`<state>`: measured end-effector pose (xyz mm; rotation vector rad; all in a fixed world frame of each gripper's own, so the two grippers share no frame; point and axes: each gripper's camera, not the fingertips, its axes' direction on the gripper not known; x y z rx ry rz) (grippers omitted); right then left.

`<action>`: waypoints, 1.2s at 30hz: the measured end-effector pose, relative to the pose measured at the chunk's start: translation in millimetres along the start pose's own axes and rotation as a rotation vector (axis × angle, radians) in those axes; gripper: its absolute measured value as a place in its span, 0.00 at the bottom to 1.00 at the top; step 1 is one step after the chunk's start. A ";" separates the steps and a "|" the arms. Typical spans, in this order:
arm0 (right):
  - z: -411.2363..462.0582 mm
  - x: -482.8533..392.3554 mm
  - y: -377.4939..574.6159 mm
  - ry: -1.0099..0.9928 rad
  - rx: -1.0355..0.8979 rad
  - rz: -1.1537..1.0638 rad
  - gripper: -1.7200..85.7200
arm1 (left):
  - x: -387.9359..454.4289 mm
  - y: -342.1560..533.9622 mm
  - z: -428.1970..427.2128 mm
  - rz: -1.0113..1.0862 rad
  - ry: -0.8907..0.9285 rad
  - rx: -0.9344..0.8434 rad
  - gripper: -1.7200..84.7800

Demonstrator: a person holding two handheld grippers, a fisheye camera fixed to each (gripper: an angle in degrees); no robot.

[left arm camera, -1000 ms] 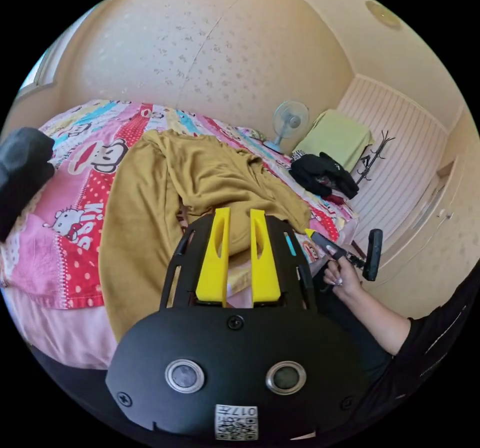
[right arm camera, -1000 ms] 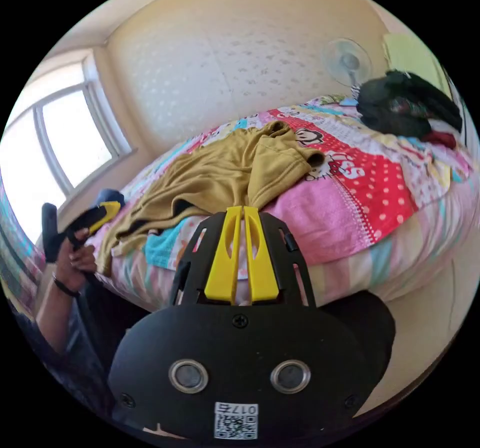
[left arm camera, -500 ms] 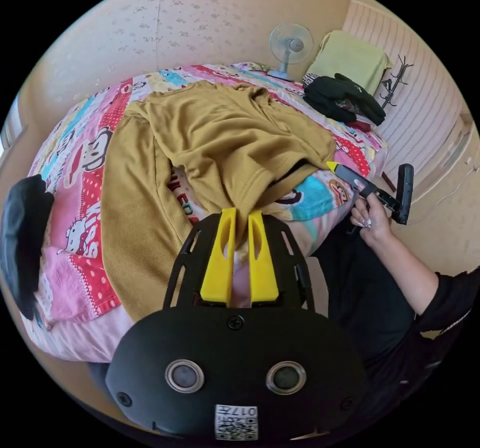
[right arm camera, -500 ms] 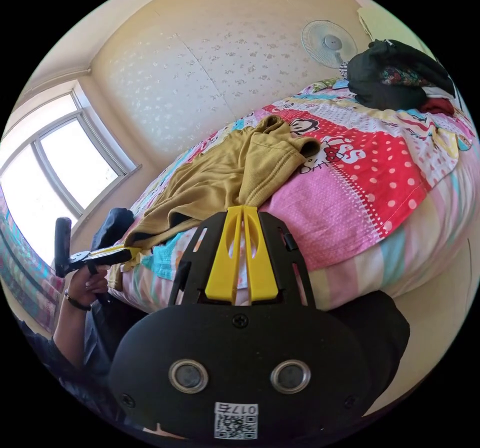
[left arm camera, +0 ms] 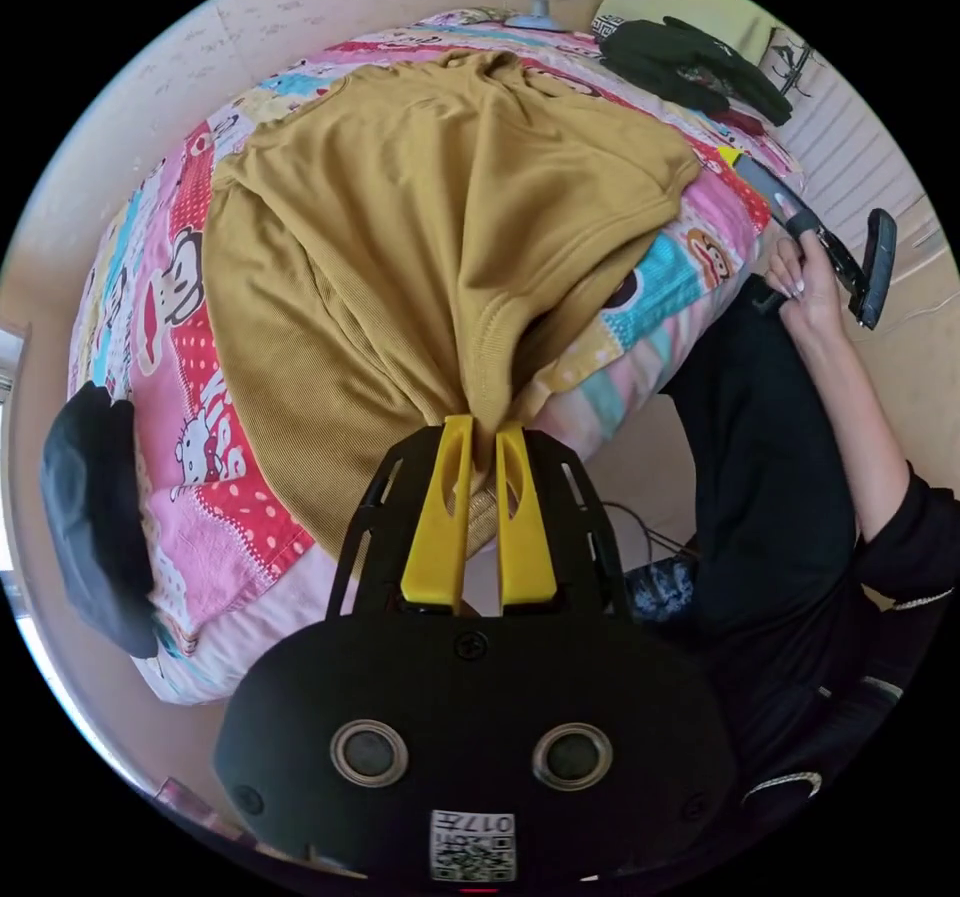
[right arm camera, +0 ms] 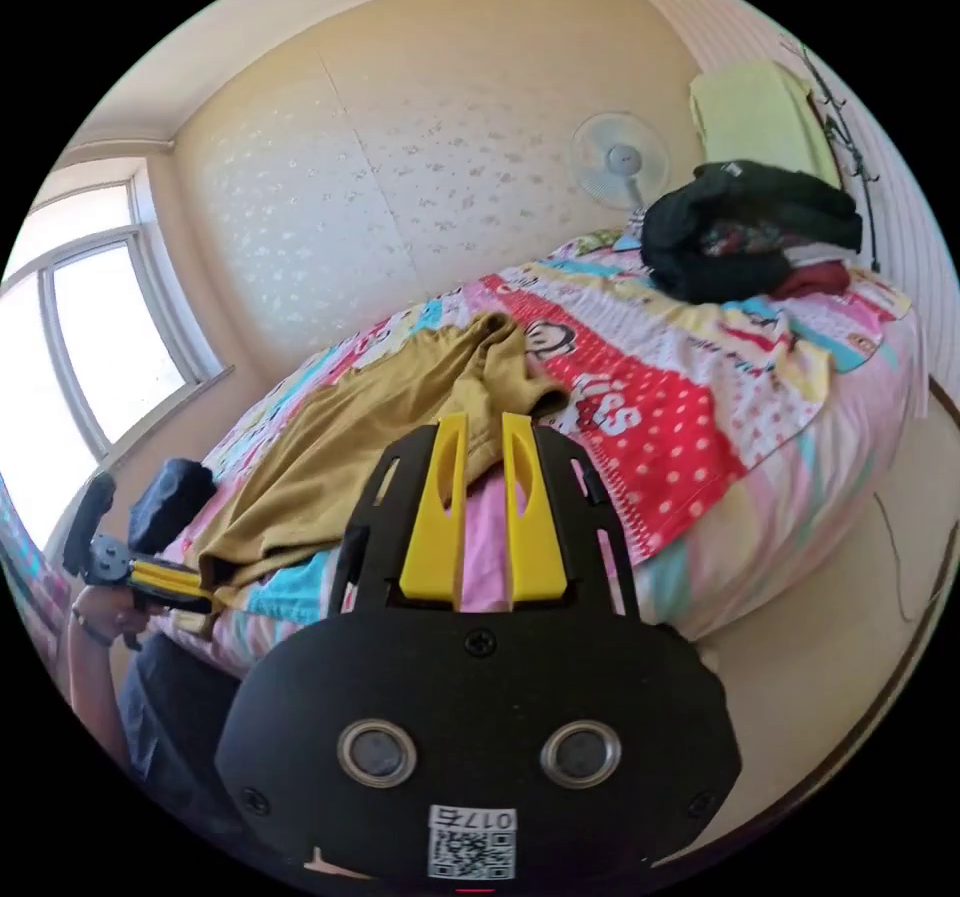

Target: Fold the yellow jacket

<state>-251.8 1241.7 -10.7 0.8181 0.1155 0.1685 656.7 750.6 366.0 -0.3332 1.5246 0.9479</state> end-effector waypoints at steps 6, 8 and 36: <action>96.9 23.4 -71.2 -0.017 -0.396 -0.024 0.15 | -49.5 6.9 11.8 -0.117 0.227 0.070 0.07; 125.3 27.9 -62.9 0.019 -0.507 -0.015 0.13 | -64.6 10.3 16.4 -0.152 0.300 0.088 0.07; 41.1 -61.9 -28.0 -0.272 -0.389 -0.132 0.15 | -73.3 12.7 32.0 -0.153 0.258 0.120 0.06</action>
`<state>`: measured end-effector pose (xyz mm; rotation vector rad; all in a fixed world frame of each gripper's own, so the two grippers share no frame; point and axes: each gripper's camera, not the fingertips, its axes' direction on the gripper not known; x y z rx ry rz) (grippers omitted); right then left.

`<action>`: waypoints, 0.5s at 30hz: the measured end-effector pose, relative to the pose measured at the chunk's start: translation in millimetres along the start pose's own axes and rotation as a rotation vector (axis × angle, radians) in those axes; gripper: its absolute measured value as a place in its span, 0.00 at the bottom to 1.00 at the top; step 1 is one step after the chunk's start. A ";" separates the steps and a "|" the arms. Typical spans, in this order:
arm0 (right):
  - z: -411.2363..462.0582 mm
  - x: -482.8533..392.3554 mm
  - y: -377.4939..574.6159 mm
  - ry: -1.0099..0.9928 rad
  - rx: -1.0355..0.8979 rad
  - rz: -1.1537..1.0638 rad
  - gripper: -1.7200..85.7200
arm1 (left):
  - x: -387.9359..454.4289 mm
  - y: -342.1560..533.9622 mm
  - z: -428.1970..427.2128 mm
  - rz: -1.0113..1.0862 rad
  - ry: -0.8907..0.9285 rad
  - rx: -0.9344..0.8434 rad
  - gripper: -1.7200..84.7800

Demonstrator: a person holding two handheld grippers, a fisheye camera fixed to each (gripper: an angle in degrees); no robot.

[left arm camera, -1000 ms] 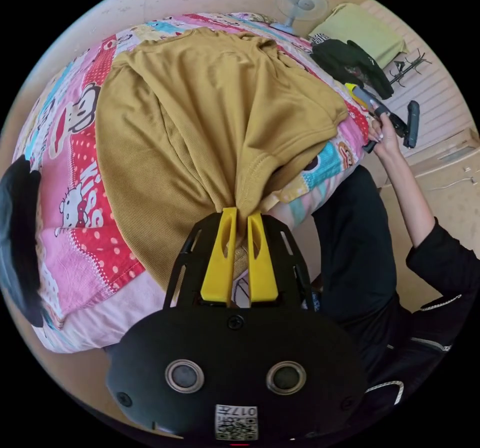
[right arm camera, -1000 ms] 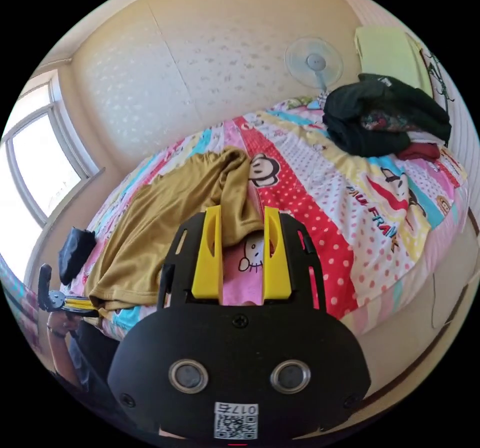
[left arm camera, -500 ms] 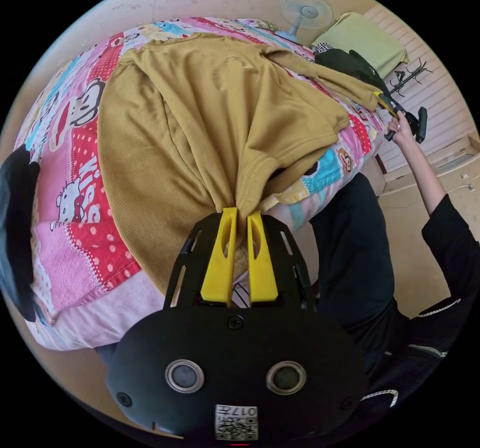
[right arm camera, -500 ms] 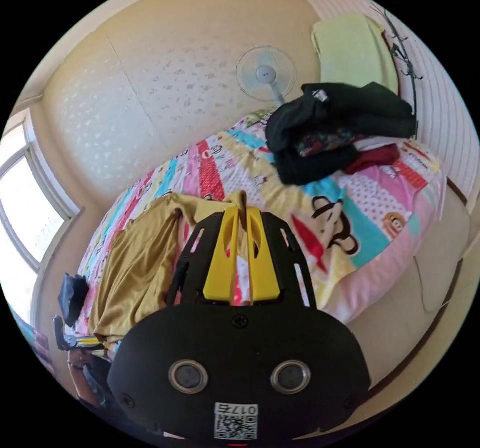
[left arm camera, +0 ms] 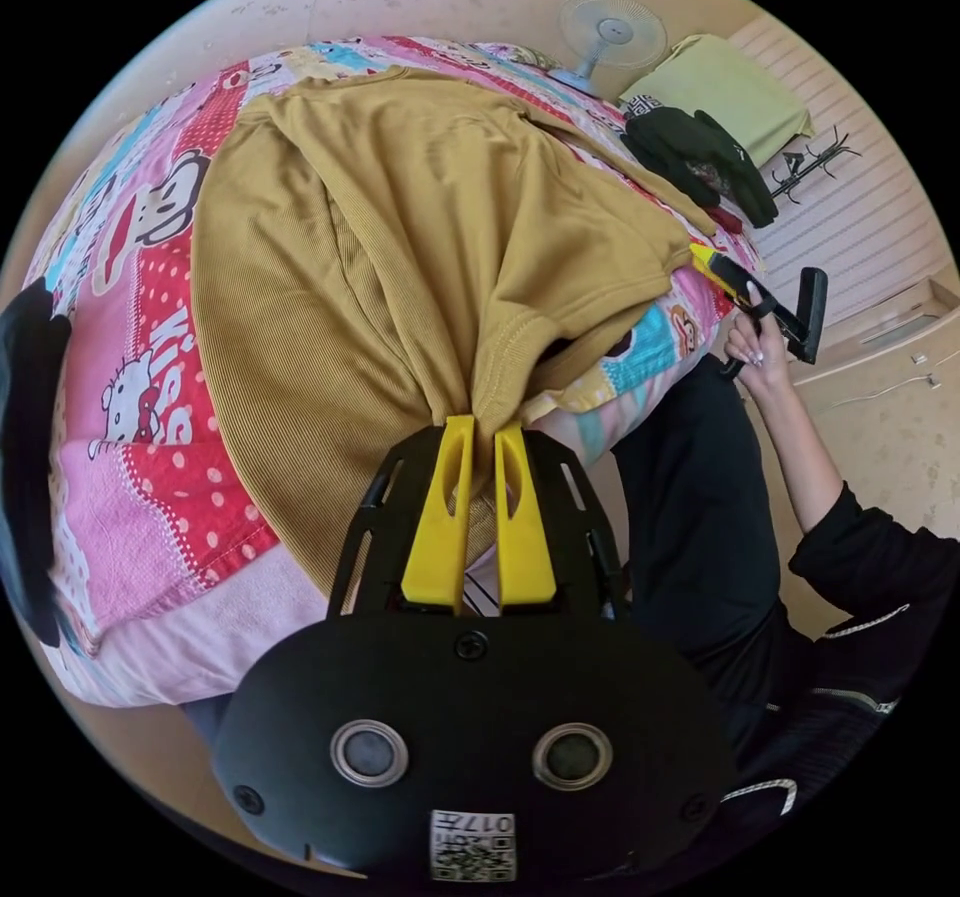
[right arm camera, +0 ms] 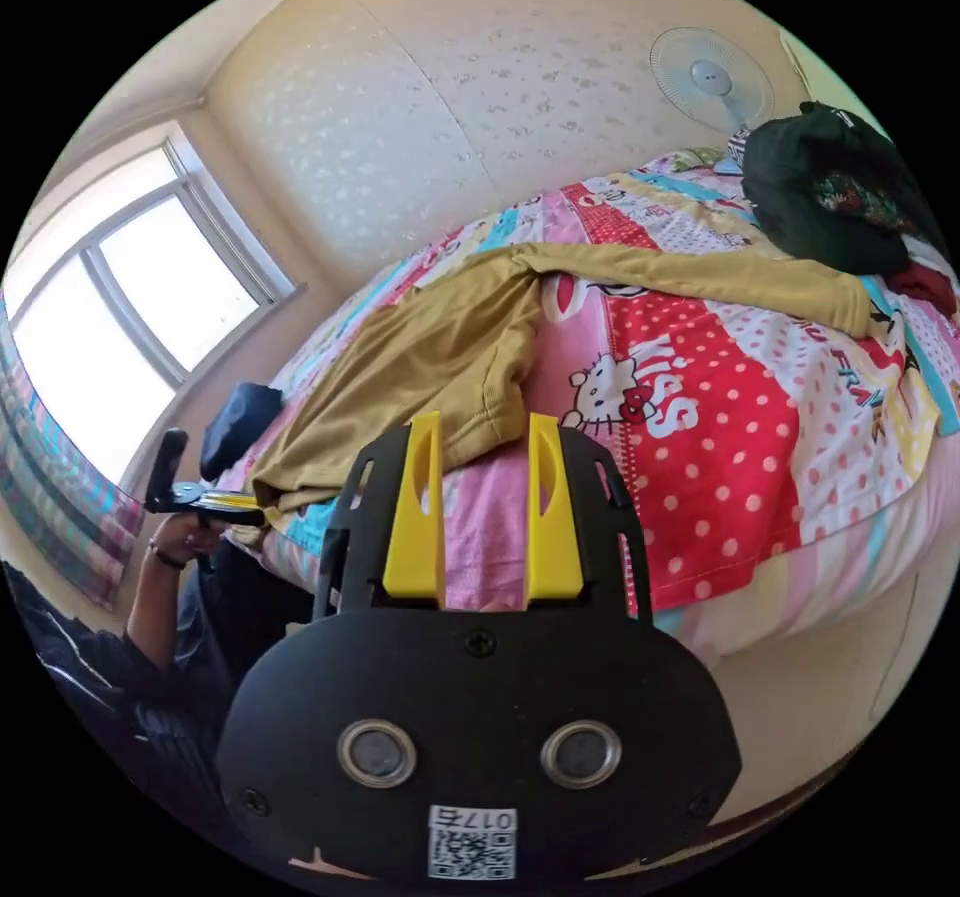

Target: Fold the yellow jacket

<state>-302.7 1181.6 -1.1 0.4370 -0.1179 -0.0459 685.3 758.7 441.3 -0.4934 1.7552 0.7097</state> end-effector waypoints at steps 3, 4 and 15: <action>-0.4 -32.8 1.1 0.138 0.046 -0.078 0.13 | 2.0 2.6 1.2 0.003 -0.018 0.011 0.06; 0.3 -43.4 -0.8 0.189 0.037 -0.120 0.13 | 3.1 3.2 2.0 0.003 -0.028 0.014 0.06; -3.2 -73.7 -13.1 0.239 -0.028 -0.210 0.08 | -6.6 4.8 6.8 -0.006 -0.004 0.025 0.06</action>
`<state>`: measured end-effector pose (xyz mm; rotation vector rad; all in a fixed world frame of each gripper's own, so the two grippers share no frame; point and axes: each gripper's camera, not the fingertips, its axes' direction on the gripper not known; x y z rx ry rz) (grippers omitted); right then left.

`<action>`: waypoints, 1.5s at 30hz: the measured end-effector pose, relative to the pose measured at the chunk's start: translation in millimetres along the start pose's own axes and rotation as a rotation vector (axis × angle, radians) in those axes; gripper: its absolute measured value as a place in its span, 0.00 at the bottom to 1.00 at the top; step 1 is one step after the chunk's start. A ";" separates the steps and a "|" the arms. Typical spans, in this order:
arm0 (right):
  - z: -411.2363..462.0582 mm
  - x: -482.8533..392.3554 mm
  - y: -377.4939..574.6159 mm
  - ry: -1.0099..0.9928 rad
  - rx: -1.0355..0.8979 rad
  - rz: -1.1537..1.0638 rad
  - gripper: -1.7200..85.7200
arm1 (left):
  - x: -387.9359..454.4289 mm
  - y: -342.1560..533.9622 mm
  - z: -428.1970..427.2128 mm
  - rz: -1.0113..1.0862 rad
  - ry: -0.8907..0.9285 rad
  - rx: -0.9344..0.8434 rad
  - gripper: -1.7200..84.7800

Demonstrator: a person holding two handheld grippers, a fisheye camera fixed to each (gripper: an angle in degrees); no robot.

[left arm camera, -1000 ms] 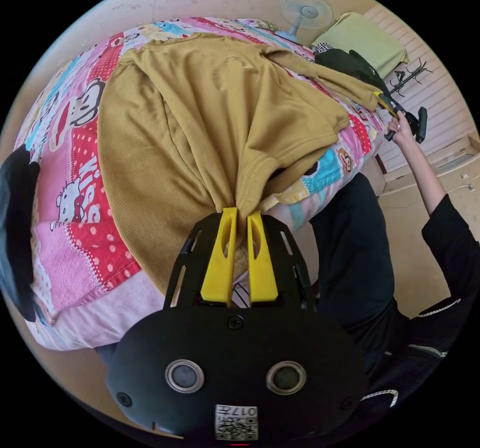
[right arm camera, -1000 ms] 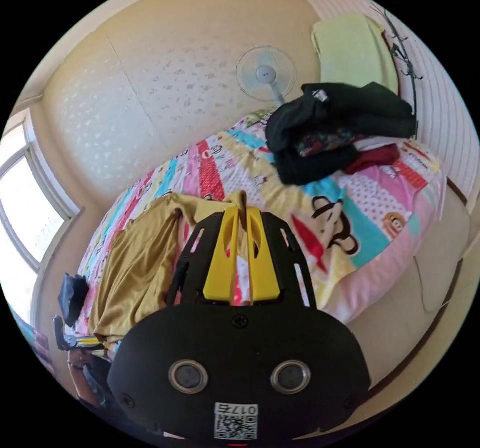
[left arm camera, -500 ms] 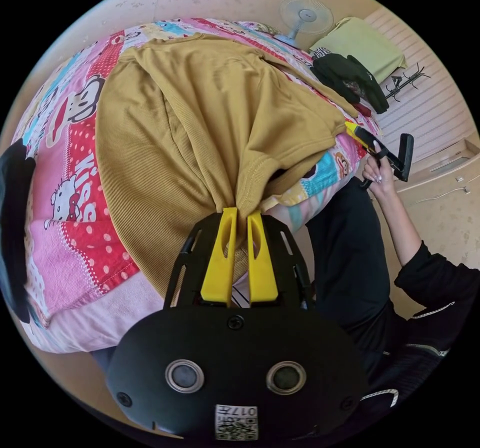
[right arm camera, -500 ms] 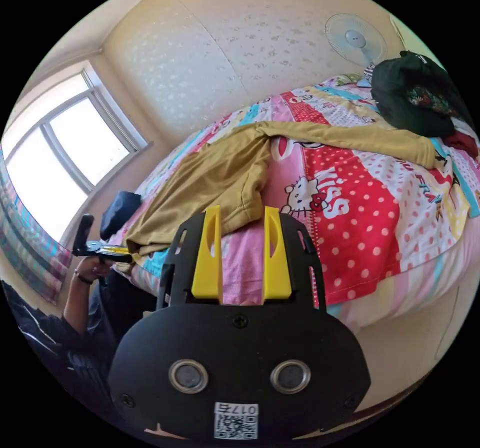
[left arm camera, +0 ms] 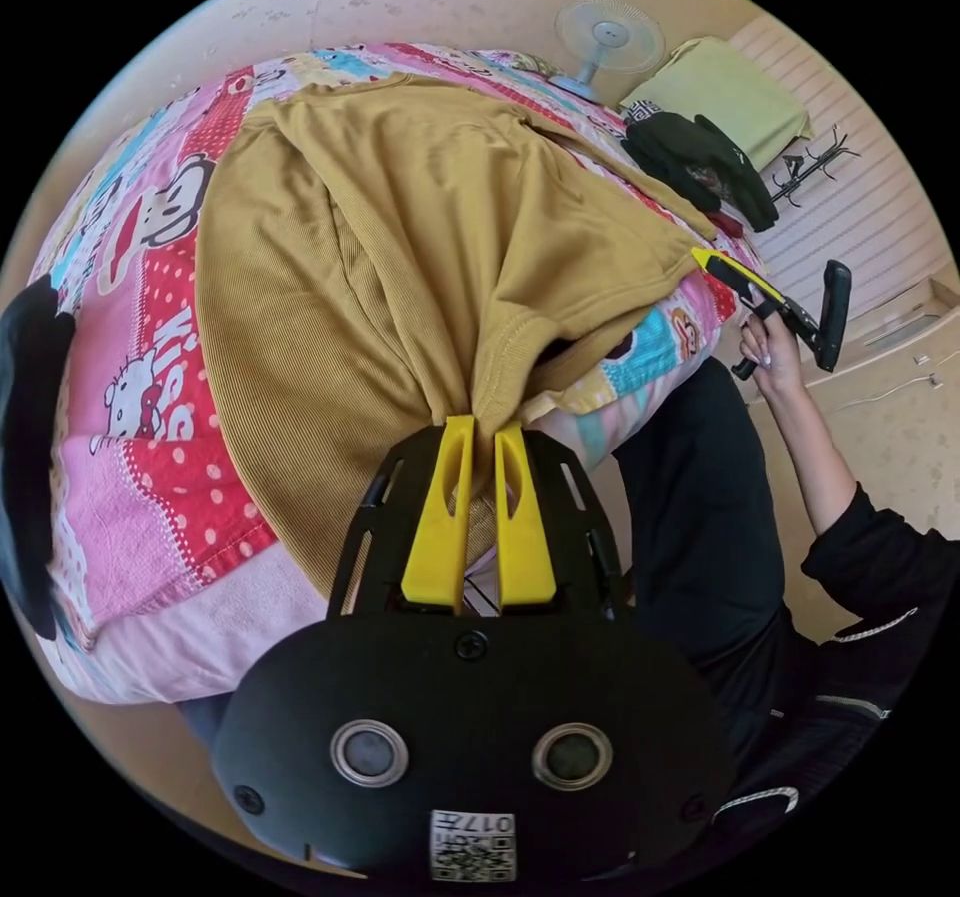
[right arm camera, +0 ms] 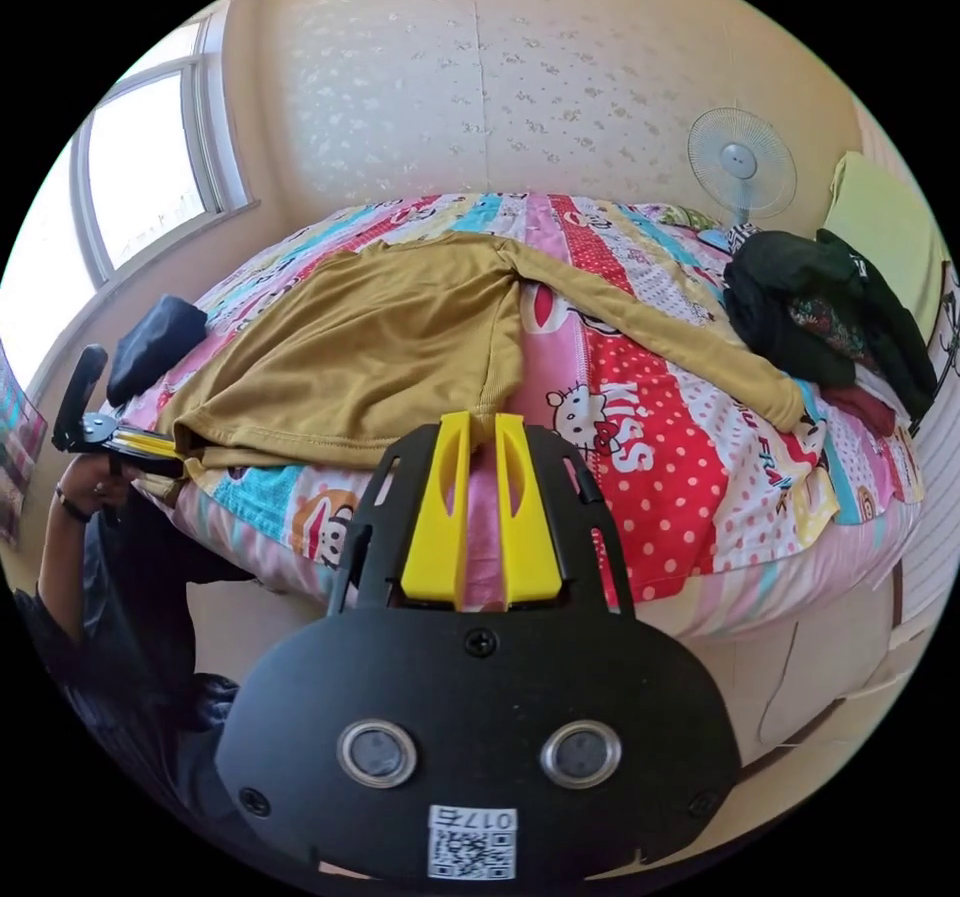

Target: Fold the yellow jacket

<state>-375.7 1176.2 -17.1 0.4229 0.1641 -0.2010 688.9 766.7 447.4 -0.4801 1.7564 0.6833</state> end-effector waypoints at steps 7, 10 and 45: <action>-77.6 14.7 -35.7 -0.017 0.085 0.009 0.07 | 11.5 6.2 -71.9 0.062 0.030 0.110 0.07; -72.7 45.2 -28.7 -0.006 0.049 0.107 0.07 | 22.1 5.3 -88.9 0.081 -0.002 0.122 0.07; -9.8 143.5 78.4 -0.361 0.066 0.437 0.14 | -94.7 119.8 -112.9 -0.210 0.039 0.098 0.03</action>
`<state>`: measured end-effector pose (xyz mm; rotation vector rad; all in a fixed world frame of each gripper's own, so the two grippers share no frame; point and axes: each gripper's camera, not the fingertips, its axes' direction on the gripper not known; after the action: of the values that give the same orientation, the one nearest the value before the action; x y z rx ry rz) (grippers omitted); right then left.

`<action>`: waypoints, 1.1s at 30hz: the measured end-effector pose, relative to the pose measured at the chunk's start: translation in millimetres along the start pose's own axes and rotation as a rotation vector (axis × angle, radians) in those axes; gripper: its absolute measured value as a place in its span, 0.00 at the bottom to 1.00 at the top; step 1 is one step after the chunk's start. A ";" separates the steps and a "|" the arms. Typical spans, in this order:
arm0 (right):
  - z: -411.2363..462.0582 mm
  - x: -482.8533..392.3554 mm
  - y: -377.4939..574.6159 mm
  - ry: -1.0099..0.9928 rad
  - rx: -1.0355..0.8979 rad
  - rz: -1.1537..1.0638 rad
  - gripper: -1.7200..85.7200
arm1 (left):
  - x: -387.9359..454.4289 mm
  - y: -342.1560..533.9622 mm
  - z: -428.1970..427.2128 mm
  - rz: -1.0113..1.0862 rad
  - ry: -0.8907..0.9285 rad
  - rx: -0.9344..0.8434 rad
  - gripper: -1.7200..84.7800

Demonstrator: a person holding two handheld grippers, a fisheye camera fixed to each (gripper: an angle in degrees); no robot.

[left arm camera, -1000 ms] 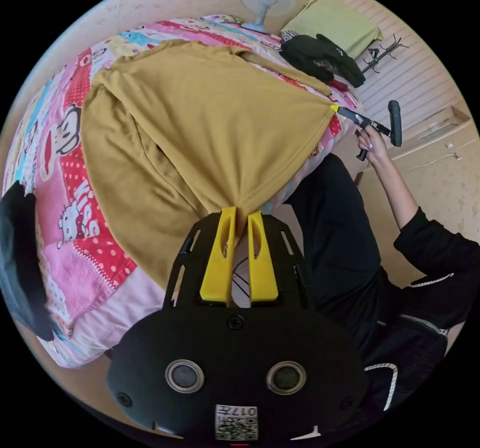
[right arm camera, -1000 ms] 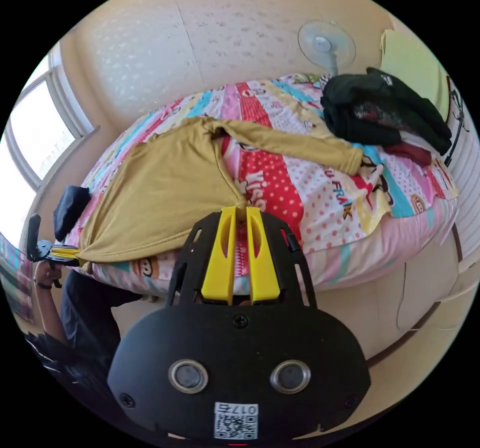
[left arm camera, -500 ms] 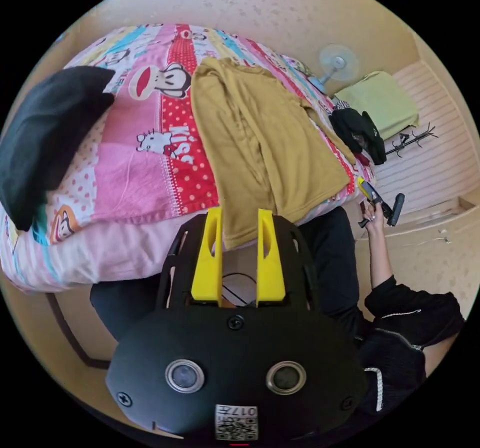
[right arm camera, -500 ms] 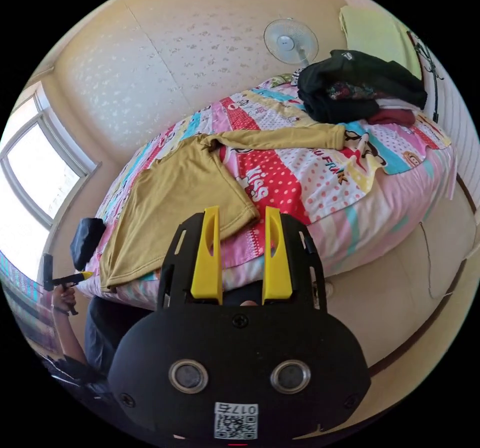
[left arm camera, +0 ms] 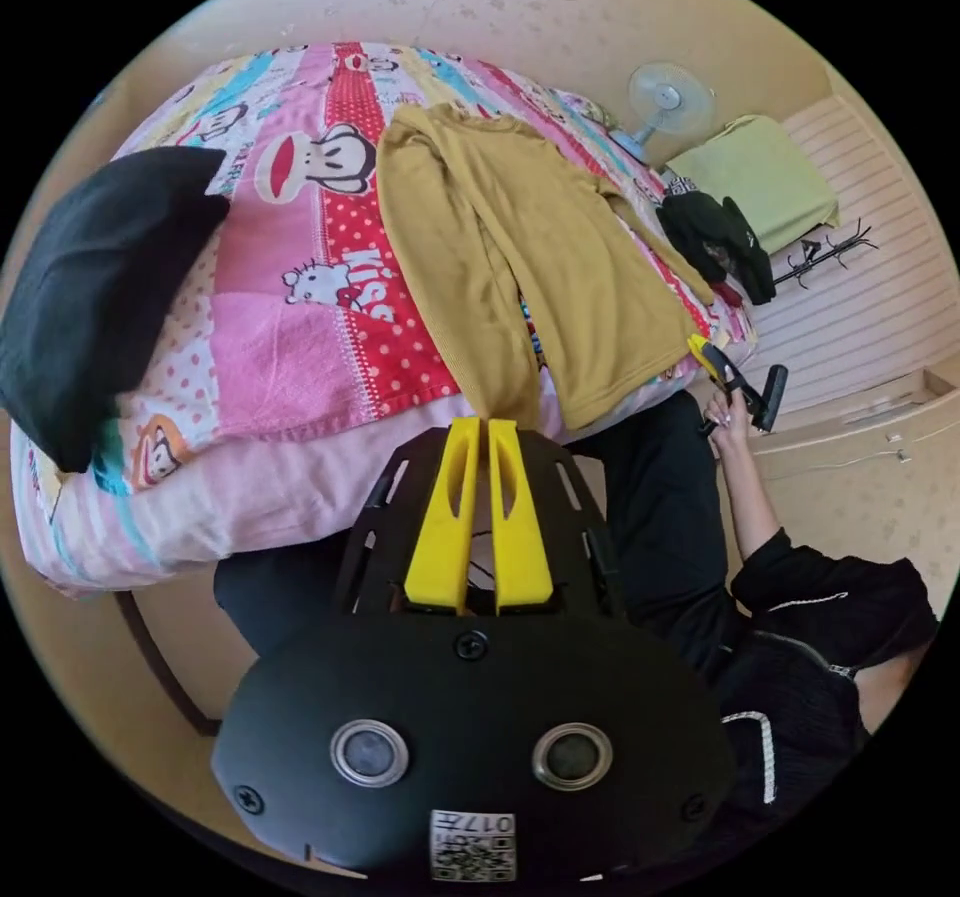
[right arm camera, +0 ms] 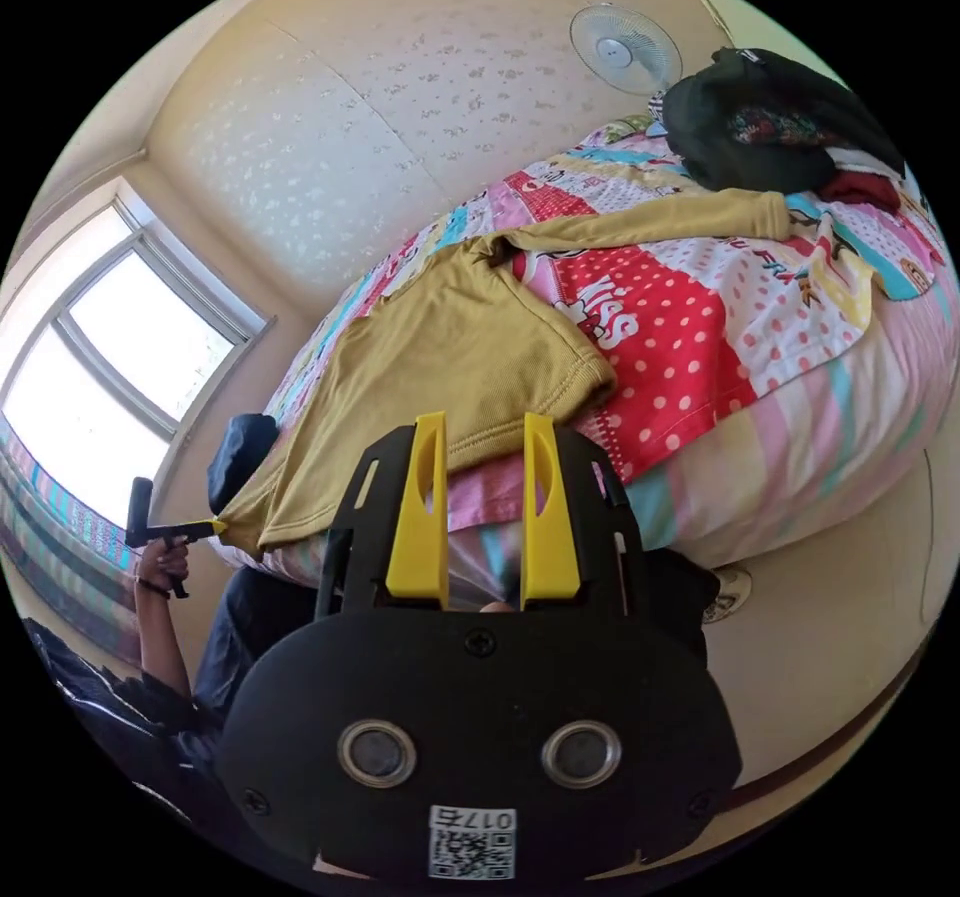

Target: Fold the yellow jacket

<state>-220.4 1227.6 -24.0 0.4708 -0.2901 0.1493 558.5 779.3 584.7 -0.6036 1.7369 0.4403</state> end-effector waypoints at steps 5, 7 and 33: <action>-11.8 57.5 6.8 -0.190 0.063 0.194 0.11 | -70.0 29.2 -103.2 -0.217 -0.205 0.315 0.03; -14.0 66.3 5.6 -0.215 0.064 0.196 0.11 | -108.0 38.5 -106.1 -0.316 -0.207 0.346 0.03; -13.6 115.1 2.7 -0.293 0.121 0.194 0.12 | -198.8 164.0 -28.7 -0.453 -0.021 0.615 0.11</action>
<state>-108.5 1244.9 1.1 0.5853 -0.6172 0.2892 472.7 925.6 780.9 -0.5115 1.5428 -0.3943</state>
